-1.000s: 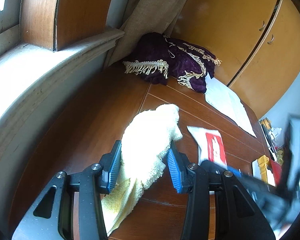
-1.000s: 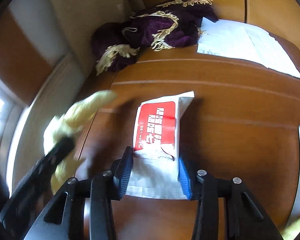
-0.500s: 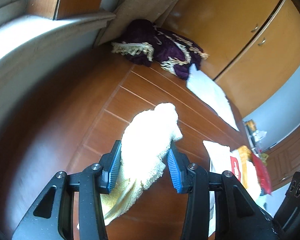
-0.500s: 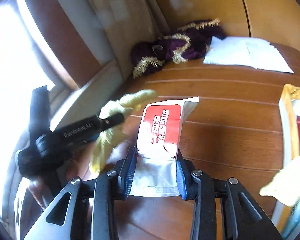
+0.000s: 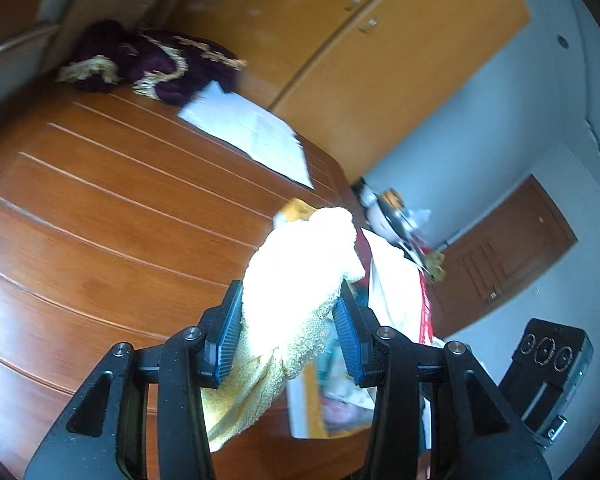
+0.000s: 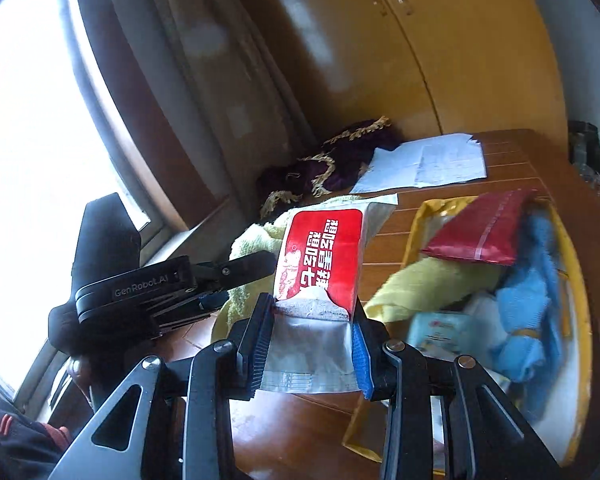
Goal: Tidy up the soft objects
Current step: 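Carry the yellow towel and wet-wipe pack over the white box, then open both grippers to release the towel and wet-wipe pack into the box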
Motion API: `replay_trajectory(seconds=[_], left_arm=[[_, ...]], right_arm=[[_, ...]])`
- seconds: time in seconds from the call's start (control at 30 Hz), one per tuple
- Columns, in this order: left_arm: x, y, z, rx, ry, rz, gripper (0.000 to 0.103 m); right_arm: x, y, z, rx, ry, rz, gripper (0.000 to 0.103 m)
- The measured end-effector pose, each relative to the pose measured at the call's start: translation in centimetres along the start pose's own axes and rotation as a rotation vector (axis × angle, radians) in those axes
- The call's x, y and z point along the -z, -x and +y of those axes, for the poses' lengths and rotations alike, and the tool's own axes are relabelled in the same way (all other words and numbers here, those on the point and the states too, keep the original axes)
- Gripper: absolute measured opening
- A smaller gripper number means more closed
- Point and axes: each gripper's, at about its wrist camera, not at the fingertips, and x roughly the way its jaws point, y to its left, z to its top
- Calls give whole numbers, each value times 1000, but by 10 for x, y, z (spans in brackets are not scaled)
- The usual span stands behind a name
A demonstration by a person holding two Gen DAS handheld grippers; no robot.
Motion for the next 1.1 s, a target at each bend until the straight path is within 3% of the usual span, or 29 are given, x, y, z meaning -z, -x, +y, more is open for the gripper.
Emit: replay_trajectory(seconds=[0.23,0.43,0.53,0.67,0.77,0.9,0.97,1.1], left_arm=[[20,-35,-36,73,-63,123,41],[21,-55,-45,80,-67,144,41],[23,-70,-56,95,-86,161,41],[26,-103,-69,137,-72,226,42],[32,-119,-64,151,-22,265,43],[31,-105,-53,177,27,204,48],[28,-96,-53,186,34,158,57],[23,-81,-55,203,28,91,71]], right_arm=[[5,28,-44,119,-103,-13,37],[9,30,-73,199,-152,-1,37],[8,27,-81,242,-134,13,37],[8,20,-76,394,-29,43,38],[12,12,-74,429,9,80,39],[17,6,-60,488,72,74,46],[19,5,-57,487,85,72,59],[19,12,-53,514,86,41,64]])
